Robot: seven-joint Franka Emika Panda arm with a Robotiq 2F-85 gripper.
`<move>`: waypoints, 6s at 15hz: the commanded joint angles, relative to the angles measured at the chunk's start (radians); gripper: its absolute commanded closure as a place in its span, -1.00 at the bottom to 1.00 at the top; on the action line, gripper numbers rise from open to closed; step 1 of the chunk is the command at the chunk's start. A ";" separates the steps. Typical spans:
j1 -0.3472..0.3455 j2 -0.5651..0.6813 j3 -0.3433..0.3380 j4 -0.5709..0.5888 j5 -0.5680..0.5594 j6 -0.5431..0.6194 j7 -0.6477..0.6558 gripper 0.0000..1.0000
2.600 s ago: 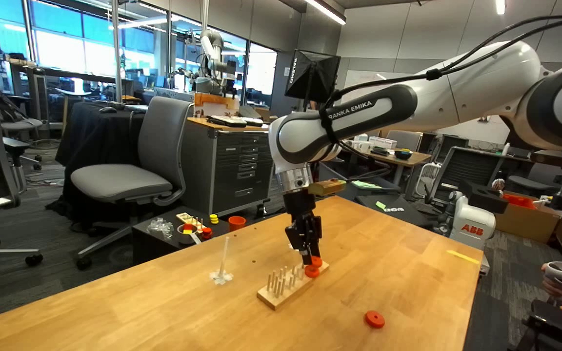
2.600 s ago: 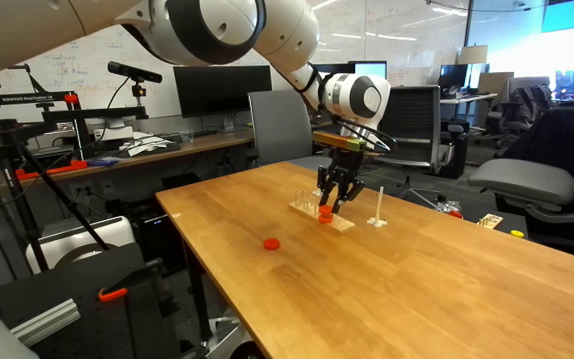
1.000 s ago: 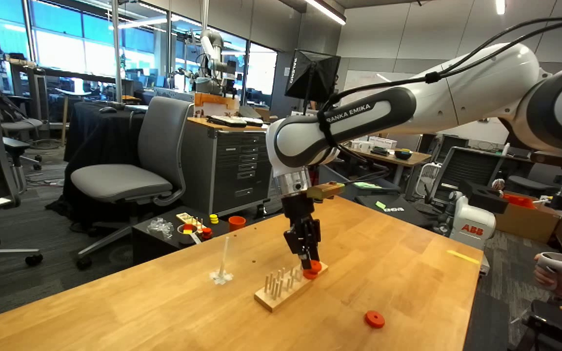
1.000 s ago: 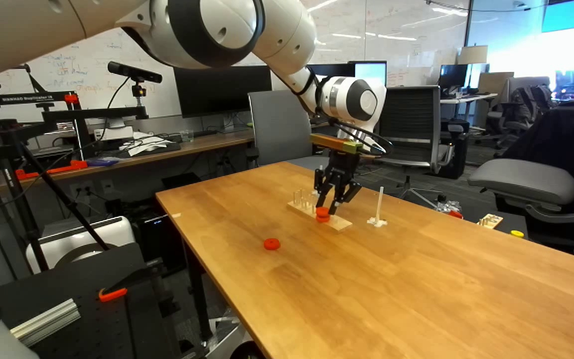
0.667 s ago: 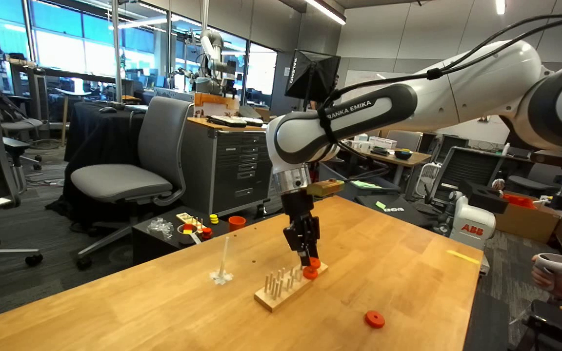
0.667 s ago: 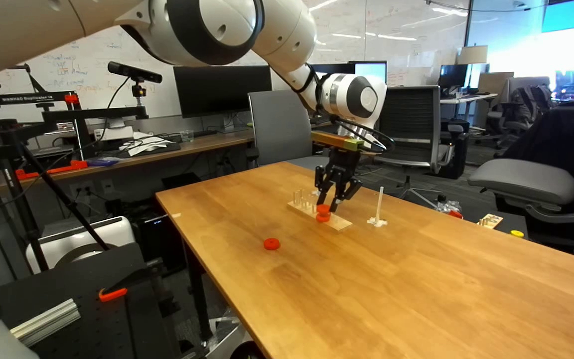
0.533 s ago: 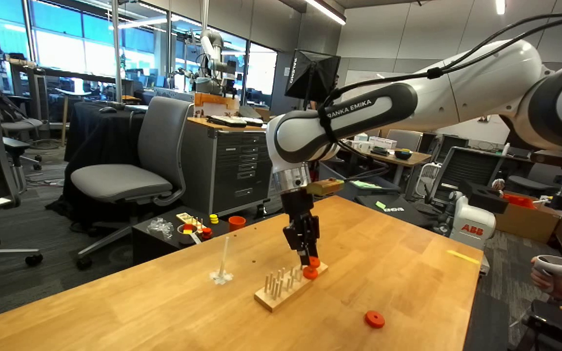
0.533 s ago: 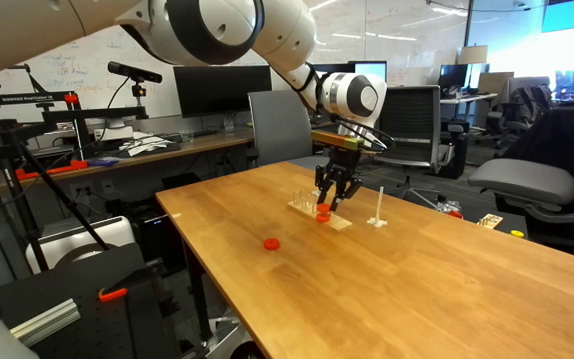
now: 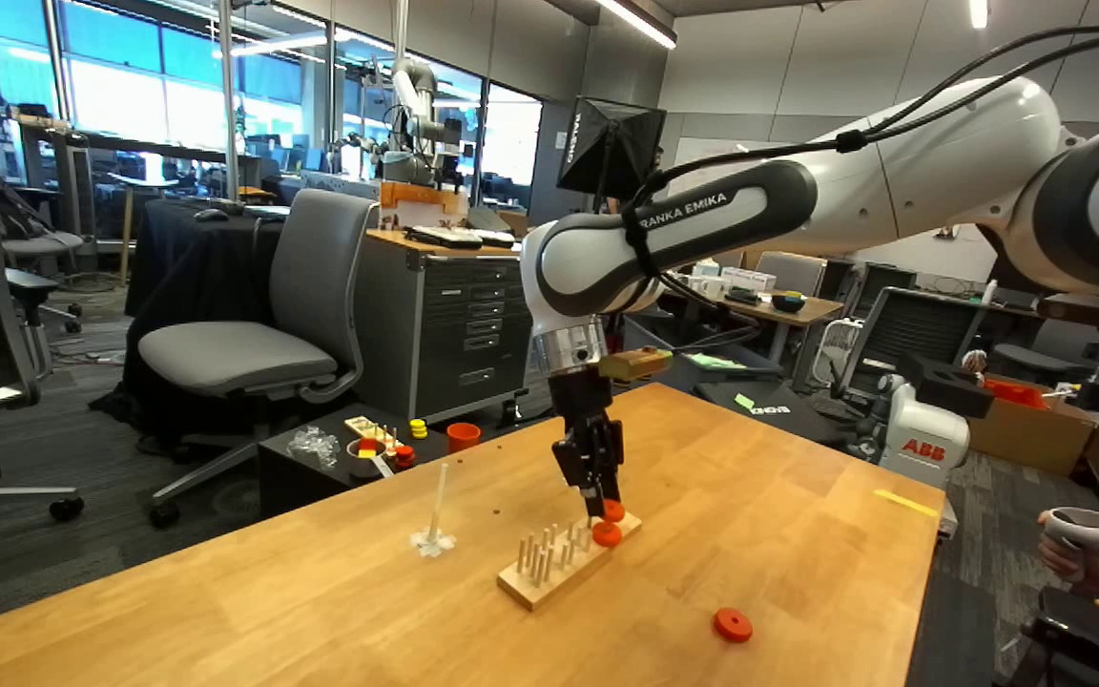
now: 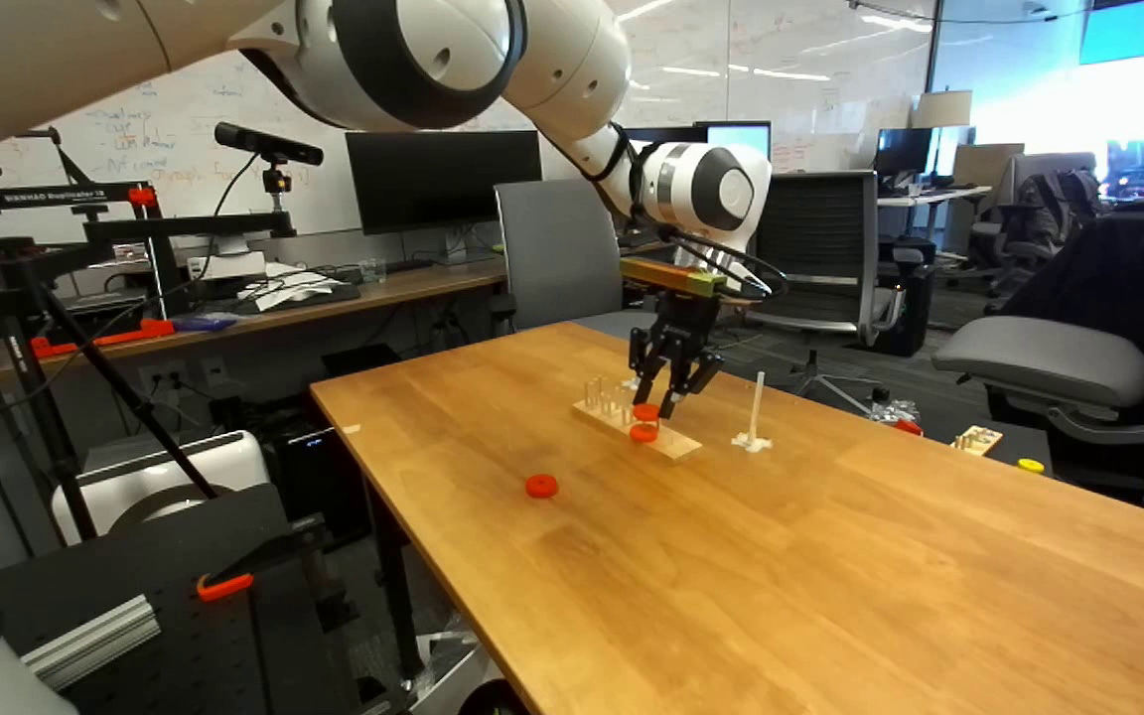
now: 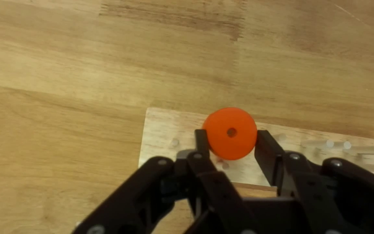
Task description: Pick up two orange small objects from the table and put them on top of each other on the wooden holder.
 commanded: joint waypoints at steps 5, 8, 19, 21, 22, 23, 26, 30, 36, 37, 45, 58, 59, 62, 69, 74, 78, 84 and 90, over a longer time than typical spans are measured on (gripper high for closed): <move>0.002 0.034 0.003 0.042 0.005 -0.024 0.002 0.67; 0.002 0.044 0.003 0.047 0.004 -0.027 0.002 0.67; 0.020 0.039 0.003 0.040 -0.001 -0.018 0.010 0.67; 0.025 0.039 0.003 0.042 0.000 -0.020 0.011 0.67; 0.028 0.045 0.002 0.050 0.001 -0.023 0.013 0.67; 0.035 0.056 -0.008 0.066 0.008 -0.031 0.014 0.67; 0.034 0.078 -0.012 0.094 0.009 -0.047 0.020 0.67; 0.037 0.112 -0.026 0.137 0.002 -0.070 0.050 0.67; 0.038 0.125 -0.023 0.162 -0.010 -0.088 0.075 0.67; 0.037 0.121 -0.020 0.161 -0.008 -0.091 0.071 0.67; 0.030 -0.002 -0.004 -0.001 -0.025 -0.034 -0.037 0.67; 0.031 -0.262 -0.001 -0.448 -0.083 0.219 -0.169 0.67; 0.032 -0.267 0.001 -0.461 -0.082 0.246 -0.165 0.67; 0.038 -0.265 0.007 -0.478 -0.075 0.310 -0.150 0.67; 0.044 -0.285 0.012 -0.510 -0.070 0.357 -0.146 0.67; 0.042 -0.297 0.012 -0.508 -0.064 0.346 -0.139 0.67; 0.046 -0.274 0.006 -0.472 -0.061 0.341 -0.108 0.67; 0.047 -0.254 0.006 -0.427 -0.053 0.319 -0.070 0.67; 0.048 -0.231 -0.002 -0.389 -0.053 0.308 -0.042 0.67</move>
